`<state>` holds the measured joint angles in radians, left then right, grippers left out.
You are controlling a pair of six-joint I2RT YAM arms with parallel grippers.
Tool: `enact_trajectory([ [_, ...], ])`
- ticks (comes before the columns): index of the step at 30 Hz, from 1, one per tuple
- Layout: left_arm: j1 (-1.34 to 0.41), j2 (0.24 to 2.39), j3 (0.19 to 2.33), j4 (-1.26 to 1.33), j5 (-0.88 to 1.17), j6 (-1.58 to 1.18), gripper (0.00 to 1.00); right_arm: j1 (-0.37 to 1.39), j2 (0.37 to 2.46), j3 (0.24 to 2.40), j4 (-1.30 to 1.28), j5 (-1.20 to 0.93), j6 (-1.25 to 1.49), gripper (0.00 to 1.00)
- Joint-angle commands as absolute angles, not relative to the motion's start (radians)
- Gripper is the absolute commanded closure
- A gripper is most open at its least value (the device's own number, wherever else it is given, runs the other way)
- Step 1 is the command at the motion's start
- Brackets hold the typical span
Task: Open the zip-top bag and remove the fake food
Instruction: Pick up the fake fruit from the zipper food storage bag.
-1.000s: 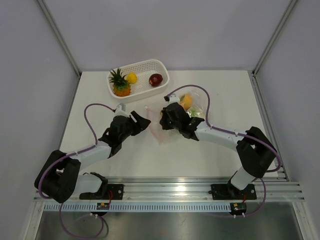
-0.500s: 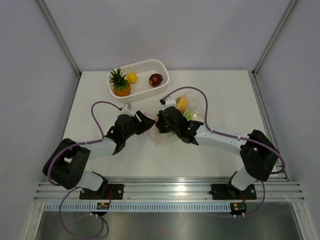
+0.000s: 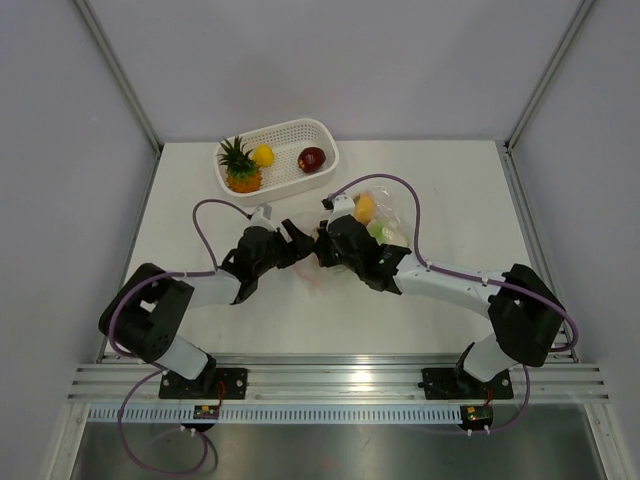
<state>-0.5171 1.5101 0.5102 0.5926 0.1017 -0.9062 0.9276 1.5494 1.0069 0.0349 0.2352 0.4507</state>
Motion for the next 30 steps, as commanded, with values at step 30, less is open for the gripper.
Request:
enact_trajectory([
  [30, -0.54, 1.841, 0.775, 0.649, 0.195, -0.854, 0.14, 0.963, 1.513, 0.973, 0.175, 0.158, 0.453, 1.0],
])
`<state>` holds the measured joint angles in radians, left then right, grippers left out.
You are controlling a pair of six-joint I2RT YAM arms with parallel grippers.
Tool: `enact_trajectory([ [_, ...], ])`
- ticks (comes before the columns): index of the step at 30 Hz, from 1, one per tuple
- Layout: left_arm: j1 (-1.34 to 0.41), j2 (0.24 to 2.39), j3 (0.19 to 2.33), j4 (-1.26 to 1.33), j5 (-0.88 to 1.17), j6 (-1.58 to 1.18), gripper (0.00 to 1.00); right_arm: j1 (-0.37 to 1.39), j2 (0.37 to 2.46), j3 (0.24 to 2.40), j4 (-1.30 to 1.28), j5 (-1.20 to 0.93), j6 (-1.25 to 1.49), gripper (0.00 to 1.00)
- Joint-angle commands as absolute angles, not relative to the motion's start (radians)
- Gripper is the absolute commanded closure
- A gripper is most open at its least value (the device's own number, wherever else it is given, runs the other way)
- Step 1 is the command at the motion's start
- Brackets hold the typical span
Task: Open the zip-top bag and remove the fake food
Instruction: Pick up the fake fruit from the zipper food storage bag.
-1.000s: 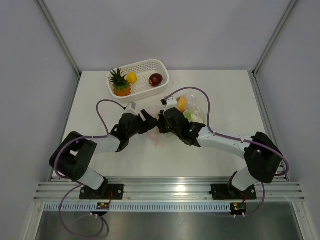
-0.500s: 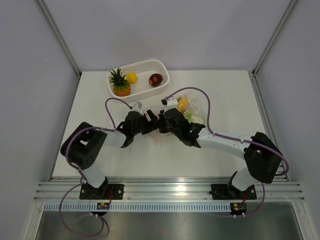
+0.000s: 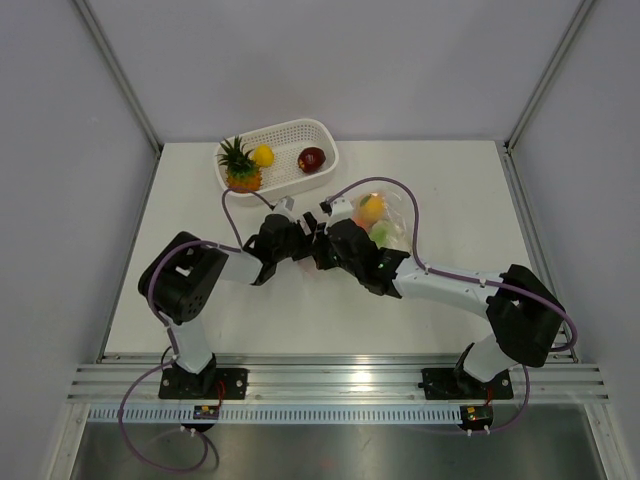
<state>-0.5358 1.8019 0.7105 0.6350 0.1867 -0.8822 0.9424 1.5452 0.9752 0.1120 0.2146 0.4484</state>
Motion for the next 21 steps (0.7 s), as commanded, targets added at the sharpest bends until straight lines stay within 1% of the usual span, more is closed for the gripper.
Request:
enact_trajectory([
  [1, -0.54, 1.851, 0.785, 0.625, 0.193, -0.851, 0.14, 0.962, 1.513, 0.97, 0.175, 0.158, 0.453, 1.0],
  [7, -0.546, 1.893, 0.853, 0.481, 0.158, -0.842, 0.15, 0.962, 1.502, 0.96, 0.184, 0.155, 0.451, 1.0],
  [8, -0.551, 1.896, 0.865, 0.459, 0.152, -0.83, 0.18, 0.963, 1.499, 0.959, 0.187, 0.153, 0.451, 1.0],
  [11, -0.558, 1.924, 0.908, 0.402, 0.152, -0.818, 0.3, 0.962, 1.493, 0.954, 0.187, 0.161, 0.454, 1.0],
  [12, -0.56, 1.93, 0.919, 0.397, 0.156, -0.816, 0.37, 0.962, 1.491, 0.953, 0.187, 0.163, 0.453, 1.0],
  [14, -0.561, 1.93, 0.916, 0.4, 0.158, -0.816, 0.44, 0.962, 1.485, 0.95, 0.187, 0.17, 0.453, 1.0],
  [15, -0.561, 1.927, 0.913, 0.402, 0.158, -0.815, 0.5, 0.962, 1.483, 0.946, 0.187, 0.17, 0.454, 1.0],
  [21, -0.561, 1.878, 0.89, 0.417, 0.158, -0.811, 0.52, 0.962, 1.486, 0.957, 0.157, 0.254, 0.466, 1.0],
])
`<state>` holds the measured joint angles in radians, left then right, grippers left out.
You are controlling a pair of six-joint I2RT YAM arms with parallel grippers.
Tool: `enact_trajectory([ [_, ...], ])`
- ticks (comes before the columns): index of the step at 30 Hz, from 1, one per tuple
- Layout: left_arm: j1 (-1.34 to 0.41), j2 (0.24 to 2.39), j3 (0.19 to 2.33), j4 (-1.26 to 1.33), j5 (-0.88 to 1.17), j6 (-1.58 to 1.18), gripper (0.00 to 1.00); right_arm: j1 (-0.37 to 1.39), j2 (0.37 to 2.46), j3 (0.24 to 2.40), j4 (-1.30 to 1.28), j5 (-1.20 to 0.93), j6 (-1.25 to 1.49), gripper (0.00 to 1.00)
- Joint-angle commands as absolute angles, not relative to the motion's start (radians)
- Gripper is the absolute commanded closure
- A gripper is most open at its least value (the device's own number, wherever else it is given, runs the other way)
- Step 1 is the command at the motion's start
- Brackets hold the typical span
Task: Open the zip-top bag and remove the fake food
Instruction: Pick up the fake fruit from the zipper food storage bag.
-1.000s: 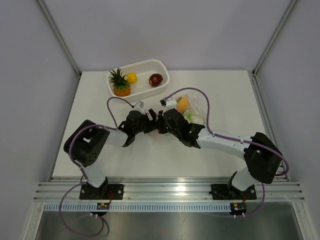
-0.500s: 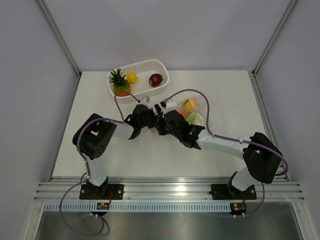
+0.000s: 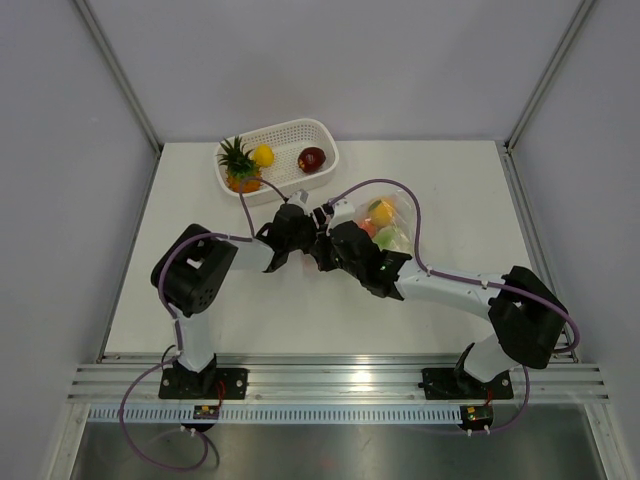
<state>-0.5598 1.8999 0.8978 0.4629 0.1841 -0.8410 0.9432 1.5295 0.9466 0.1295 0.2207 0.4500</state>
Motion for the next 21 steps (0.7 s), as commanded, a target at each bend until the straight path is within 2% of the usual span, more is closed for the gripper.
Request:
enact_trajectory([
  [1, -0.561, 1.873, 0.887, 0.419, 0.161, -0.811, 0.53, 0.962, 1.491, 0.962, 0.138, 0.268, 0.469, 1.0],
  [8, -0.56, 1.81, 0.854, 0.443, 0.178, -0.818, 0.56, 0.959, 1.529, 0.996, 0.081, 0.431, 0.488, 1.0],
  [14, -0.56, 1.741, 0.838, 0.443, 0.206, -0.824, 0.57, 0.95, 1.575, 1.031, 0.04, 0.442, 0.457, 1.0],
  [21, -0.52, 1.67, 0.87, 0.312, 0.235, -0.788, 0.57, 0.948, 1.591, 1.045, 0.026, 0.445, 0.434, 1.0],
])
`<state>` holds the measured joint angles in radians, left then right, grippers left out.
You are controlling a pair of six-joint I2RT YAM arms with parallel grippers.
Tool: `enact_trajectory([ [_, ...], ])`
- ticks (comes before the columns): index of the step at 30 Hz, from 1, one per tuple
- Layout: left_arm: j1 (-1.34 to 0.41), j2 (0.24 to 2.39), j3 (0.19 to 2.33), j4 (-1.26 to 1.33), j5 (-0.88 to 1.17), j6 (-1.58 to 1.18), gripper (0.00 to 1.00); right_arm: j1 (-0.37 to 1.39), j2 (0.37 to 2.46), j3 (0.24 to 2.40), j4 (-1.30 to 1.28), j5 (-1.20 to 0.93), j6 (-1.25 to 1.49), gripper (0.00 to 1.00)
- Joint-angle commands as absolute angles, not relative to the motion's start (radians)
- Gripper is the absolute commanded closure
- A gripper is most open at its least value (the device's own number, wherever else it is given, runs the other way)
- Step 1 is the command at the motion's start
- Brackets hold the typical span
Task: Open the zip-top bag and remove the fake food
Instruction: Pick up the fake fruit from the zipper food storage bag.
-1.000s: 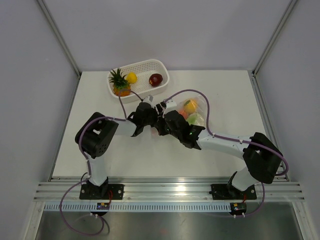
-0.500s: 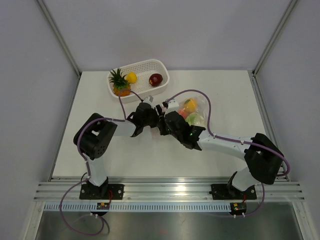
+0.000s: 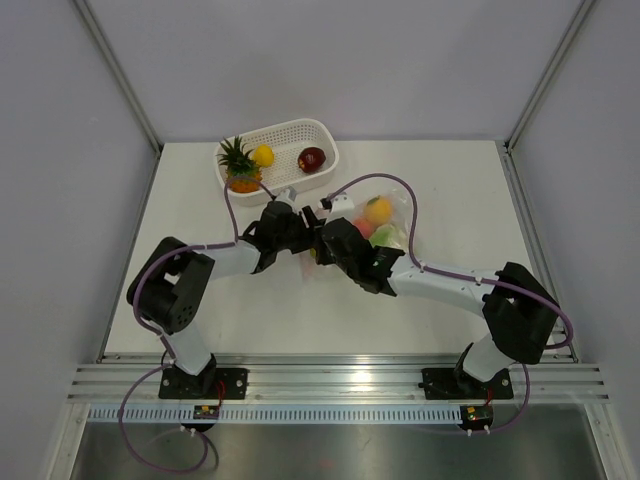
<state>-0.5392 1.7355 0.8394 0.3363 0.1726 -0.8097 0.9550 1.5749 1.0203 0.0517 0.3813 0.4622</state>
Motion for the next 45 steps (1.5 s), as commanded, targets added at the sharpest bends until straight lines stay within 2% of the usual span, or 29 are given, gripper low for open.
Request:
enact_trajectory([
  [1, -0.512, 1.677, 0.873, 0.304, 0.251, -0.792, 0.57, 0.946, 1.589, 1.045, 0.026, 0.454, 0.434, 1.0],
  [5, -0.471, 1.689, 0.888, 0.275, 0.363, -0.801, 0.57, 0.936, 1.592, 1.043, 0.023, 0.454, 0.425, 1.0],
  [24, -0.348, 1.574, 0.836, 0.247, 0.558, -0.802, 0.58, 0.856, 1.634, 1.057, 0.005, 0.397, 0.442, 1.0],
  [32, -0.345, 1.494, 0.816, 0.199, 0.52, -0.773, 0.57, 0.755, 1.664, 1.046, -0.017, 0.301, 0.517, 1.0],
  [45, -0.279, 1.516, 0.865, 0.259, 0.382, -0.805, 0.57, 0.749, 1.663, 1.048, -0.023, 0.216, 0.502, 1.0],
])
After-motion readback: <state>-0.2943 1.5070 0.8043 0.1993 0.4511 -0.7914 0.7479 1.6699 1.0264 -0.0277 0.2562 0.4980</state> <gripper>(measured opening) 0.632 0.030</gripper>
